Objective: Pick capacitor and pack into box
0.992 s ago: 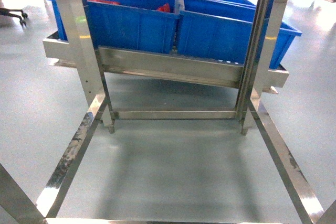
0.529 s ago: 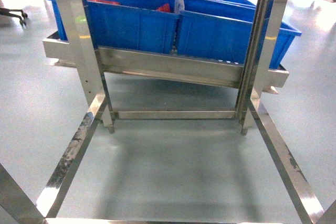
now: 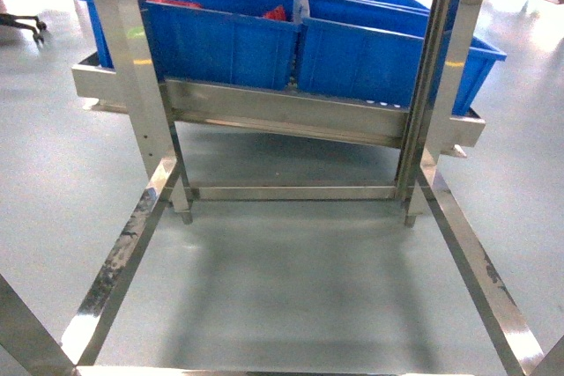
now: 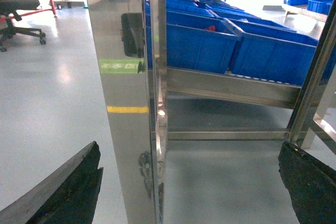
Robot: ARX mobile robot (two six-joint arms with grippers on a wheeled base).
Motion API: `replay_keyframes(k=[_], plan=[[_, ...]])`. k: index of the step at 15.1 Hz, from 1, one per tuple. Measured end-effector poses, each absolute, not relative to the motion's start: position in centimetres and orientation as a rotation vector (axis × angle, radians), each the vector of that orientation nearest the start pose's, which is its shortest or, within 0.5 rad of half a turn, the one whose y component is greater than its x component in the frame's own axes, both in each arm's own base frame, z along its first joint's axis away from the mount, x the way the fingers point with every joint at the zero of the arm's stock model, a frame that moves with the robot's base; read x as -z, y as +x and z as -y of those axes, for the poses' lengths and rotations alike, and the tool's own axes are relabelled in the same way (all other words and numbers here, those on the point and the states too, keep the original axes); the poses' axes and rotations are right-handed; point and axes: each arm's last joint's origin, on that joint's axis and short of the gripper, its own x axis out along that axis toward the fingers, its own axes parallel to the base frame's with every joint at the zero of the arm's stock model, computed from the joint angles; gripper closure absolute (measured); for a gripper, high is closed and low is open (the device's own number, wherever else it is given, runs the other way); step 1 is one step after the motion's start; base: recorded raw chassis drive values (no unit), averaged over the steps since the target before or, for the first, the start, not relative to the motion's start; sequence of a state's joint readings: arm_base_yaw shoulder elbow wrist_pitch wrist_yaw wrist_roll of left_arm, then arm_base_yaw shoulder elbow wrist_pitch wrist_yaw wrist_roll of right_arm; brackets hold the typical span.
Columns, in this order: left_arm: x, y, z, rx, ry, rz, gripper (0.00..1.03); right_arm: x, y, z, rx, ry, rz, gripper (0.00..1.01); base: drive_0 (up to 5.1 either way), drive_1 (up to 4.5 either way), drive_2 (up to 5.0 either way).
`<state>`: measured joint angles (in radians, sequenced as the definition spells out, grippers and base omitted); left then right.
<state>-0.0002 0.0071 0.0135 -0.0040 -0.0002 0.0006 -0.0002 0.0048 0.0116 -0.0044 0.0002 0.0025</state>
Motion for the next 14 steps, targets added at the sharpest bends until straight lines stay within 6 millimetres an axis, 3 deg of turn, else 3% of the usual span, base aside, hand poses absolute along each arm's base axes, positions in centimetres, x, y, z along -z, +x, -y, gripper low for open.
replay_keyframes(k=[14], plan=[[-16.72,9.73,0.00,0.000,0.001,0.002,0.05,-16.65,9.73,0.00,0.000,0.004,0.001,0.03,0.0,0.00,0.0]])
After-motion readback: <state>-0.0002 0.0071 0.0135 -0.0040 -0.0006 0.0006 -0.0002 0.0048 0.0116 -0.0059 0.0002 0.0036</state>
